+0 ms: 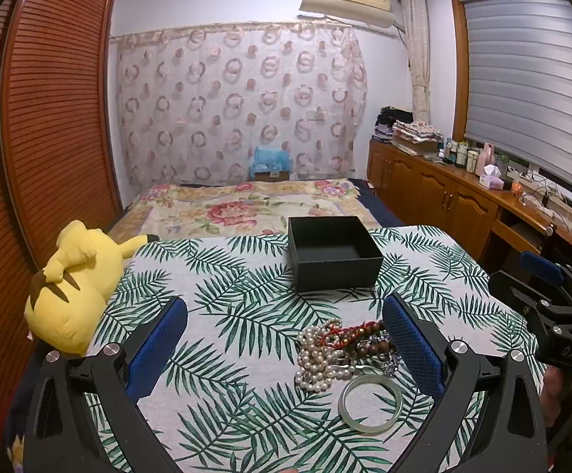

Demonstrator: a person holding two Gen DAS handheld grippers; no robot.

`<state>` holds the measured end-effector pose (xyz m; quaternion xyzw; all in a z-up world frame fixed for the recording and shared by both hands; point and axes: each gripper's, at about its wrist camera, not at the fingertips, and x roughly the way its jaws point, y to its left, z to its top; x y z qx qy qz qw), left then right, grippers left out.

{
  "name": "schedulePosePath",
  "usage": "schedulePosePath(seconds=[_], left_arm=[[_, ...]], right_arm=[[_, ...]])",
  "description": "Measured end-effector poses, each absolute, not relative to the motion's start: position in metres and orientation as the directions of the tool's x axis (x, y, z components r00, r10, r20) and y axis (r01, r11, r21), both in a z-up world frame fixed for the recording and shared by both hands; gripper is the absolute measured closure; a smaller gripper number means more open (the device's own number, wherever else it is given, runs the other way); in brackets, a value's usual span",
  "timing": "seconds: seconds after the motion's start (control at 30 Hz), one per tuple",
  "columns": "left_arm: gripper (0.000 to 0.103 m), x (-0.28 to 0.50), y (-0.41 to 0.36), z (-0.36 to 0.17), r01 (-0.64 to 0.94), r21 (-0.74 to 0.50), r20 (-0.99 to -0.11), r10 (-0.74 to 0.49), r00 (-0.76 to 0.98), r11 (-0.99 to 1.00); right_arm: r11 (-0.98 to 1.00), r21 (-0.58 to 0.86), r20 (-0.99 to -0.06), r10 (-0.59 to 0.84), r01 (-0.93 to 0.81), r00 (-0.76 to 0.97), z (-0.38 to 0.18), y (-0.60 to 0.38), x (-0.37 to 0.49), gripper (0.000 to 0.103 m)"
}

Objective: Organize jewelry

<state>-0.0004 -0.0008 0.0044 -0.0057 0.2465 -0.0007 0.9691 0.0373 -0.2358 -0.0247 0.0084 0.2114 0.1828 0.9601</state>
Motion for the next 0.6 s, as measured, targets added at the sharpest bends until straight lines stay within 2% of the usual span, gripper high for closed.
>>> schedulePosePath(seconds=[0.6], left_arm=[[0.007,-0.0005,-0.0003,0.0038,-0.001,-0.014,-0.477,-0.006,0.879,1.000]], right_arm=[[0.931,0.096,-0.396,0.360,-0.351,0.845,-0.0209,-0.2344,0.0340,0.002]])
